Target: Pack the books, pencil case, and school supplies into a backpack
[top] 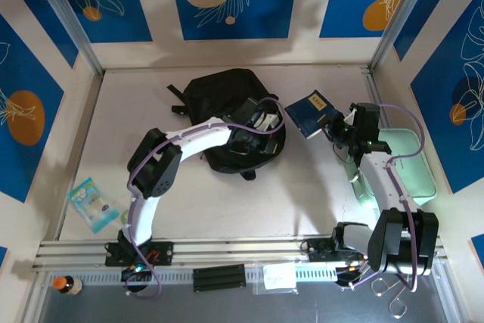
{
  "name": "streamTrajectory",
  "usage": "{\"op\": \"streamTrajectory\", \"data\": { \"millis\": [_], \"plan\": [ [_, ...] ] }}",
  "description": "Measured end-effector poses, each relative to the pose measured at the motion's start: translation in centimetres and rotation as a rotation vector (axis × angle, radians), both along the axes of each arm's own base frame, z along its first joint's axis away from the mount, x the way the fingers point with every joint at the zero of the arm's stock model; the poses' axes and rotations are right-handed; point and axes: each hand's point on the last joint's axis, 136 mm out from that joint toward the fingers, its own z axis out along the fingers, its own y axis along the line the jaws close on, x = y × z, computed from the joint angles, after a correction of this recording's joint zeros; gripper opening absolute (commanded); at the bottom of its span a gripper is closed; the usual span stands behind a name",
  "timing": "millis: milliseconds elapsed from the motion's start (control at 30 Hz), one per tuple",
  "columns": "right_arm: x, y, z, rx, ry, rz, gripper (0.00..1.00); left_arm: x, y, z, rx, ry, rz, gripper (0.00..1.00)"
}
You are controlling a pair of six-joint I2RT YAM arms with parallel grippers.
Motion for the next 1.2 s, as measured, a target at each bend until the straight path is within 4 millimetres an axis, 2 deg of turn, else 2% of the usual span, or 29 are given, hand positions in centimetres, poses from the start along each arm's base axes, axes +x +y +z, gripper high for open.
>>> {"op": "streamTrajectory", "data": {
  "millis": [100,200,367,467,600,867,1000,1200],
  "plan": [
    [-0.3,-0.1,0.6,-0.001,-0.016,-0.001,0.05,1.0,0.8,0.7,-0.008,-0.012,0.023,0.0],
    [-0.7,0.0,1.3,-0.004,-0.031,0.003,0.05,2.8,2.4,2.8,-0.024,-0.056,0.069,0.0],
    [-1.9,0.5,2.2,0.0,-0.048,0.023,0.05,6.2,5.8,7.8,-0.053,-0.184,0.165,0.0],
    [-2.8,1.3,1.8,0.009,-0.031,0.048,0.05,7.7,6.6,10.6,-0.072,-0.258,0.195,0.0],
    [-4.3,3.3,0.6,0.034,0.016,0.097,0.06,8.7,6.1,13.1,-0.112,-0.327,0.197,0.0],
    [-6.8,9.4,-0.6,0.094,0.099,0.238,0.05,8.9,4.9,14.9,-0.197,-0.362,0.166,0.0],
    [-6.3,10.6,-1.2,0.13,0.125,0.247,0.05,8.7,4.0,15.7,-0.254,-0.379,0.137,0.0],
    [-5.4,12.6,-2.4,0.177,0.169,0.264,0.05,8.1,3.4,15.8,-0.305,-0.387,0.103,0.0]
  ]
}}
